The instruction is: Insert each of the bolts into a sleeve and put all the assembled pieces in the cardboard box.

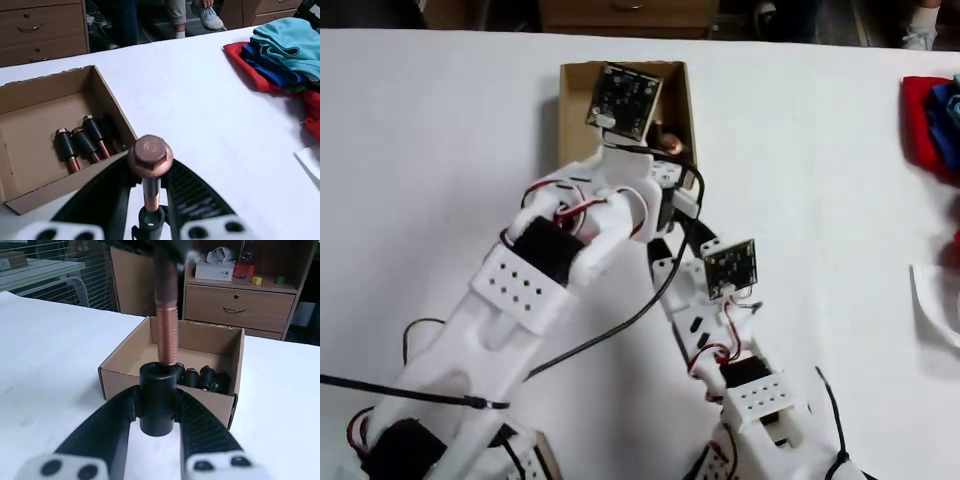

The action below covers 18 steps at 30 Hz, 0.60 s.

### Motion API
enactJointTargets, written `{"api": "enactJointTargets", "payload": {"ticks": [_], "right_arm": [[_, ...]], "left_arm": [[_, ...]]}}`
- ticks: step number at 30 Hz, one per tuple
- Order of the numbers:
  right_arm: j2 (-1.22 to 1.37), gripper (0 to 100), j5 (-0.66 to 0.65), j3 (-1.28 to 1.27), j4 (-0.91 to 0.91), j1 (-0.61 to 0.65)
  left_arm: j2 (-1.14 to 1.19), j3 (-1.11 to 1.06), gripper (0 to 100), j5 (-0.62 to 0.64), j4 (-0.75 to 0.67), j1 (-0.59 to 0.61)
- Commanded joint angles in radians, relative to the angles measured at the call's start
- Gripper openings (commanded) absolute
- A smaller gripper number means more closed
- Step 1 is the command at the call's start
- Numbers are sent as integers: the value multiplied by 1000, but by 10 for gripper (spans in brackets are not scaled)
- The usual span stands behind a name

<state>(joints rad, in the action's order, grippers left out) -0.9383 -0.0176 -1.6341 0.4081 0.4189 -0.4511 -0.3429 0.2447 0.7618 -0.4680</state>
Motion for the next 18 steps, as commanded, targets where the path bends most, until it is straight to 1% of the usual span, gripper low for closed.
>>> {"api": "enactJointTargets", "payload": {"ticks": [1, 6, 13, 18], "right_arm": [[-25, 21, -3, 8, -1, -10], [-27, 21, -3, 8, 1, -10], [-27, 21, -3, 8, 1, -12], [-27, 21, -3, 8, 1, -12]], "left_arm": [[-11, 54, 27, -11, 5, -6], [-3, 51, 27, -11, 5, -11], [-9, -35, 27, -11, -5, -11], [-9, -44, 27, -11, 0, -9]]}}
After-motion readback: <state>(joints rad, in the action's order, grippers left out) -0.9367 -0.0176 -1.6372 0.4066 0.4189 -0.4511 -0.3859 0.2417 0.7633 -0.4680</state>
